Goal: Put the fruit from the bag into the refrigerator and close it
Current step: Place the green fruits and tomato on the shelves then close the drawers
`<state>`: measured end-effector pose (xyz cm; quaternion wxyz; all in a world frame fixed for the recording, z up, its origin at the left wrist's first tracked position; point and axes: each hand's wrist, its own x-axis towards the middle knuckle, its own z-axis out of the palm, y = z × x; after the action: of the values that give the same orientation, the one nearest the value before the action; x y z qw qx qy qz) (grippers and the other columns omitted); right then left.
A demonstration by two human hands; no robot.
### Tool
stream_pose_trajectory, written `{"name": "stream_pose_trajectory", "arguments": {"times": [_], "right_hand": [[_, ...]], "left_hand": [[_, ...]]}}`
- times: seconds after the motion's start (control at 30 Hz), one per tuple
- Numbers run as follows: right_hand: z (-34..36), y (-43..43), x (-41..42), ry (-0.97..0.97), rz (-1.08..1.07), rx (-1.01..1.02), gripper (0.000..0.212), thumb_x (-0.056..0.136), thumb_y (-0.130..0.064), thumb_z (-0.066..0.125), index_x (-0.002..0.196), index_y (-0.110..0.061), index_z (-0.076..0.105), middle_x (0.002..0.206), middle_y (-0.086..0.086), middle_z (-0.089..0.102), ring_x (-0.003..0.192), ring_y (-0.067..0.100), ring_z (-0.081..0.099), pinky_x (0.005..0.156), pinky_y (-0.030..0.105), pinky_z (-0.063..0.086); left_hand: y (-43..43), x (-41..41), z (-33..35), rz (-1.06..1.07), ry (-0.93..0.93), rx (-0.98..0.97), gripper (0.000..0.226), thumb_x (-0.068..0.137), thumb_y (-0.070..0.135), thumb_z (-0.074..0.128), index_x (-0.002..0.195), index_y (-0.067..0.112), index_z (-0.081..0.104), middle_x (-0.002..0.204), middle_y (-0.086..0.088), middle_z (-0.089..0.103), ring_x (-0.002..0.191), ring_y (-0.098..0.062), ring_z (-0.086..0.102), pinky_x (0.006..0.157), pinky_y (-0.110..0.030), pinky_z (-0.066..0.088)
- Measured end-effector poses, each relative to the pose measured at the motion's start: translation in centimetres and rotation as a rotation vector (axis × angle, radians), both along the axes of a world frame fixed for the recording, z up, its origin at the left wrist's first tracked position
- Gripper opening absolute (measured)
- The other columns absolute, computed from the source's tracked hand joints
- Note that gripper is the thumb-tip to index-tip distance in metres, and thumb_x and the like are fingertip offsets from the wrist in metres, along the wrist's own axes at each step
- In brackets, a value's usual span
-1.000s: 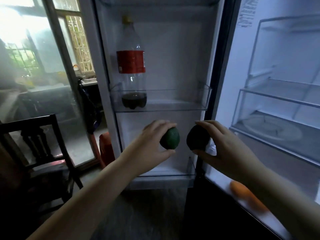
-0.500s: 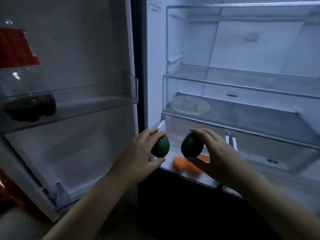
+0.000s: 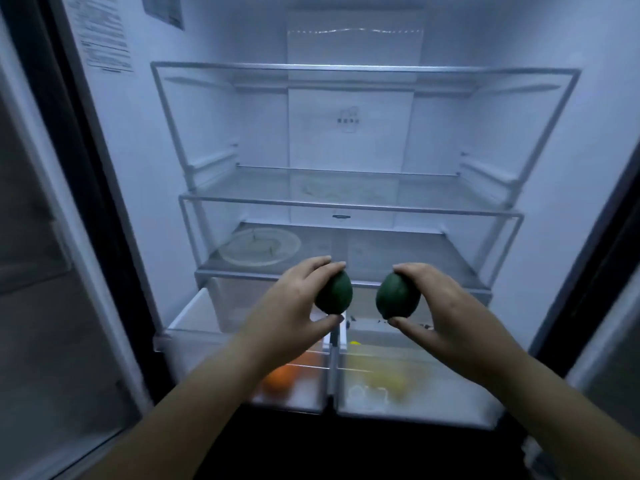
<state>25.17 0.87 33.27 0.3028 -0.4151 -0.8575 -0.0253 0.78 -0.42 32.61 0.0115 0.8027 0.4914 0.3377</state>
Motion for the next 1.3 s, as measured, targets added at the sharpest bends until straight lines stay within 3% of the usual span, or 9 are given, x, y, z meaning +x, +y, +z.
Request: {"name": "stream_pose_trajectory", "arguments": {"times": [0.37,0.57,0.73,1.0,1.1,1.2,1.3], "right_hand": [[-2.9,4.3,9.9,0.08,-0.2,-0.061,0.059,0.082,-0.044,0.064,0.133,-0.027,0.04,0.131,-0.013,0.045,0.12,0.007,0.044,0.093,0.023,0.038],[-5.0,7.0,11.0,0.232,-0.306,-0.121,0.059,0.08,-0.038,0.067,0.132,-0.022,0.043,0.13,-0.011,0.041,0.12,0.006,0.043,0.098,0.022,0.035],[-6.1,11.0,11.4,0.218,-0.386,-0.191,0.057,0.082,-0.034,0.068,0.132,-0.025,0.041,0.131,-0.011,0.039,0.117,0.008,0.044,0.091,0.019,0.033],[-7.7,19.5,10.6,0.208,-0.512,-0.317,0.064,0.083,-0.037,0.068,0.137,-0.022,0.038,0.136,-0.005,0.041,0.122,0.013,0.042,0.1,0.026,0.036],[-8.2,22.2,10.4,0.202,-0.555,-0.351,0.063,0.084,-0.037,0.067,0.137,-0.02,0.038,0.132,-0.003,0.042,0.121,0.014,0.044,0.096,0.027,0.039],[-8.7,24.3,10.3,0.189,-0.611,-0.385,0.063,0.084,-0.038,0.065,0.138,-0.02,0.036,0.126,0.0,0.046,0.117,0.017,0.047,0.093,0.029,0.042],[-9.3,26.2,10.6,0.169,-0.643,-0.391,0.067,0.083,-0.036,0.067,0.139,-0.018,0.035,0.134,0.005,0.045,0.118,0.021,0.049,0.098,0.033,0.042]], "left_hand": [[7.2,9.5,-1.4,-0.123,0.035,-0.016,0.067,0.079,0.029,0.071,0.139,0.025,0.041,0.141,0.008,0.041,0.13,-0.007,0.036,0.103,-0.013,0.025],[11.4,12.0,-3.0,-0.148,0.064,-0.047,0.066,0.081,0.034,0.069,0.139,0.026,0.04,0.143,0.008,0.039,0.131,-0.008,0.036,0.105,-0.019,0.03],[16.2,12.9,-4.5,-0.172,0.104,-0.084,0.066,0.083,0.035,0.066,0.141,0.027,0.036,0.145,0.008,0.036,0.131,-0.009,0.034,0.103,-0.017,0.026],[25.5,13.7,-6.3,-0.211,0.14,-0.156,0.066,0.084,0.039,0.064,0.141,0.027,0.035,0.142,0.008,0.038,0.127,-0.012,0.039,0.101,-0.025,0.037],[28.3,14.0,-7.1,-0.222,0.17,-0.194,0.064,0.084,0.04,0.062,0.141,0.027,0.034,0.143,0.007,0.039,0.125,-0.015,0.043,0.1,-0.03,0.039],[30.7,14.5,-8.0,-0.239,0.193,-0.232,0.066,0.085,0.04,0.059,0.144,0.029,0.03,0.149,0.008,0.032,0.132,-0.011,0.035,0.104,-0.024,0.033],[32.5,15.1,-8.4,-0.263,0.191,-0.291,0.068,0.087,0.038,0.058,0.146,0.029,0.025,0.15,0.008,0.027,0.132,-0.012,0.033,0.105,-0.023,0.028]]}}
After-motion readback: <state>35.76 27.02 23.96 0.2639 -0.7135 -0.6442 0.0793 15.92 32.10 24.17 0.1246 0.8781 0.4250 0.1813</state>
